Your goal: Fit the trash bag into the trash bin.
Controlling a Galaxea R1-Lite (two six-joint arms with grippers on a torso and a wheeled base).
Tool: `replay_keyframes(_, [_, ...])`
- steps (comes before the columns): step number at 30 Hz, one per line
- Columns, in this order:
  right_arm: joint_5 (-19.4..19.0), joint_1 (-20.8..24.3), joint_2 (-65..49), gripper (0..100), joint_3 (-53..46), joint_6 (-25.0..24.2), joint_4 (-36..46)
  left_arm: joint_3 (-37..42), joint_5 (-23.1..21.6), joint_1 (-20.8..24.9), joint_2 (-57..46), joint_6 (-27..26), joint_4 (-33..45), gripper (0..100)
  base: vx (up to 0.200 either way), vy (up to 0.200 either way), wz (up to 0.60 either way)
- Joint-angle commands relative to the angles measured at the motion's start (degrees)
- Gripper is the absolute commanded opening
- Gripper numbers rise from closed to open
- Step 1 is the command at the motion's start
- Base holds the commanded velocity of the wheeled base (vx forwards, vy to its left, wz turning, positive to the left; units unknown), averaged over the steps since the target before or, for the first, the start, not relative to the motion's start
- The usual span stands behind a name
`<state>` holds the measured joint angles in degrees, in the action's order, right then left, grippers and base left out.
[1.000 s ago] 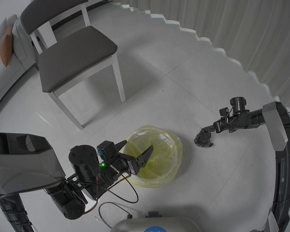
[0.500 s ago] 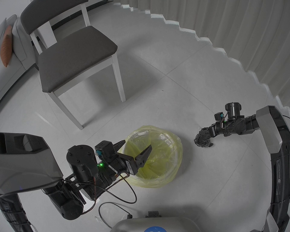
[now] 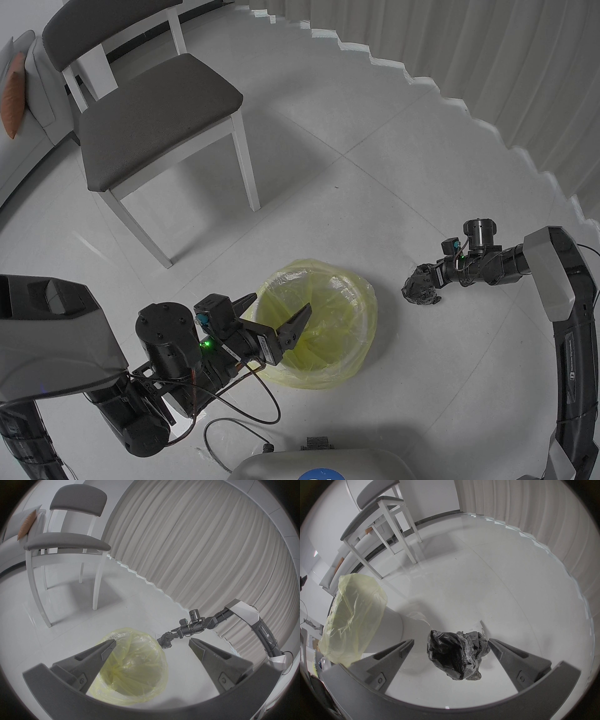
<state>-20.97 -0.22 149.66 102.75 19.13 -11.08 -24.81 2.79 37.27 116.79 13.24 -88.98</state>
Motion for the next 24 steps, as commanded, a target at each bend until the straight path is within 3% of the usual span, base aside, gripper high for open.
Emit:
replay_keyframes(1, [-0.04, -0.04, 1.68, 100, 0.87, 0.03, 0.09, 0.37, 0.02, -0.09, -0.33, 0.03, -1.02, 100, 0.000, 0.000, 0.00])
replay_keyframes(11, [-0.04, -0.48, 4.14, 100, 3.15, 1.79, 0.01, 0.73, 0.02, -0.09, -0.51, 0.12, -1.02, 100, 0.000, 0.000, 0.00])
replay_keyframes(12, [-0.04, -0.66, 4.41, 0, 3.42, 2.58, 0.09, 0.73, 0.02, -0.26, -0.42, 0.12, -1.02, 100, 0.000, 0.000, 0.00])
replay_keyframes(24, [-0.04, -1.01, 3.18, 0, 2.54, 3.55, 0.62, 0.81, -0.07, -0.88, -0.24, 0.12, -1.02, 100, 0.000, 0.000, 0.00])
